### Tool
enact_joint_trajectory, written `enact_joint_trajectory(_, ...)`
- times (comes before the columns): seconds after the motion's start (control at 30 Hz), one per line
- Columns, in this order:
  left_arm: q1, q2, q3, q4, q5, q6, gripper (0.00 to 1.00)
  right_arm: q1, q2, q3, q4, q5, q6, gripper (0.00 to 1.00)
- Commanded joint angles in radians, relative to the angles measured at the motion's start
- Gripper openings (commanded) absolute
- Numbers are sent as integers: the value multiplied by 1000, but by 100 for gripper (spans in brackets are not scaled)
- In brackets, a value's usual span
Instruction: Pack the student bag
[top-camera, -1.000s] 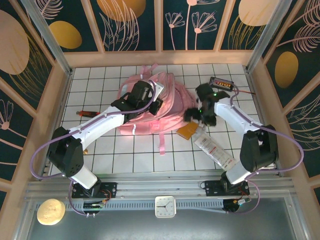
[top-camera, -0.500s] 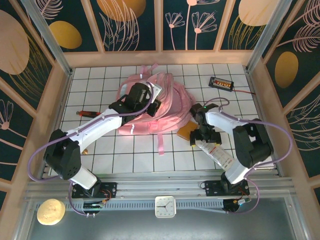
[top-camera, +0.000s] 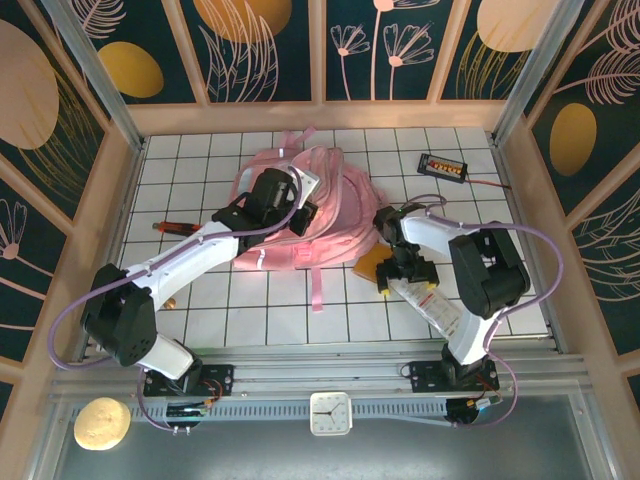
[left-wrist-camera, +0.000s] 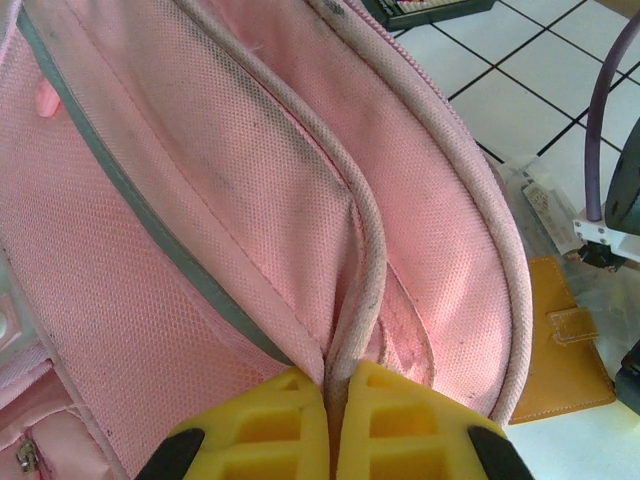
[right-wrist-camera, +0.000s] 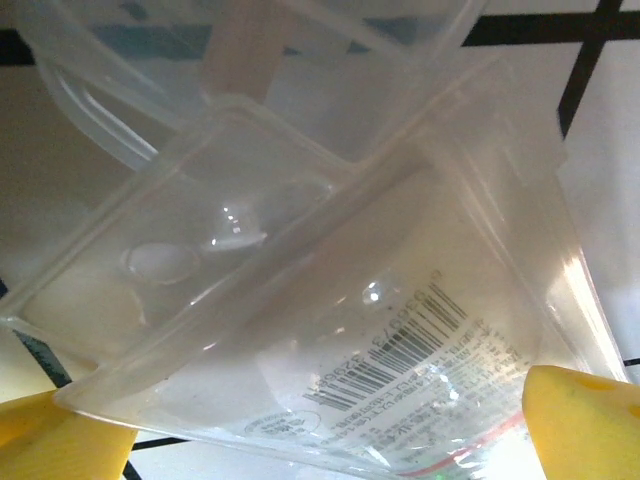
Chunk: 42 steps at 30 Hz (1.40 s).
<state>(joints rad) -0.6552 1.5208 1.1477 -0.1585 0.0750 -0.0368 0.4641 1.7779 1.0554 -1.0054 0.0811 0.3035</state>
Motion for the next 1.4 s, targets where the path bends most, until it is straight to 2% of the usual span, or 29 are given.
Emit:
enact_joint_trajectory(0.0,14,-44,-11,56,-2,18,0,-18,65,19,86,143,13,95)
enact_joint_trajectory(0.07,16,-44,-11,54,-1,21,0,-18,74,35,85,159,5,88)
enact_joint_trajectory(0.23,24,-41,-12,54,0,27,0,-17,97,82,91,166,-13,63)
enact_joint_trajectory(0.5,34,-34,-8,60,0,29,0,-18,105,136,69,167,-33,11)
enact_joint_trajectory(0.67,44,-33,-17,74,0,31,0,-73,25,134,93,92,-5,0)
enact_joint_trajectory(0.73,48,-26,-13,77,6,32,0,-122,19,136,98,36,-6,0)
enact_joint_trajectory(0.77,48,-21,-6,74,11,34,0,-143,18,141,90,-4,-4,8)
enact_joint_trajectory(0.8,48,-16,0,71,11,35,0,-150,7,142,83,-31,5,34)
enact_joint_trajectory(0.83,49,-13,3,70,11,35,0,-150,-12,139,79,-33,15,54)
enact_joint_trajectory(0.87,49,-12,4,72,12,34,0,-146,-40,132,75,-26,28,70)
enact_joint_trajectory(0.93,49,-10,3,77,16,30,0,-149,-82,105,64,-31,56,93)
enact_joint_trajectory(0.97,50,-7,1,79,18,28,0,-150,-99,83,60,-38,67,99)
enact_joint_trajectory(1.13,50,-1,5,82,31,22,0,-183,-154,-53,77,-60,126,99)
enact_joint_trajectory(1.23,51,5,15,76,36,23,0,-212,-186,-131,125,-113,168,99)
enact_joint_trajectory(1.37,50,16,29,65,48,19,0,-223,-184,-177,170,-113,184,99)
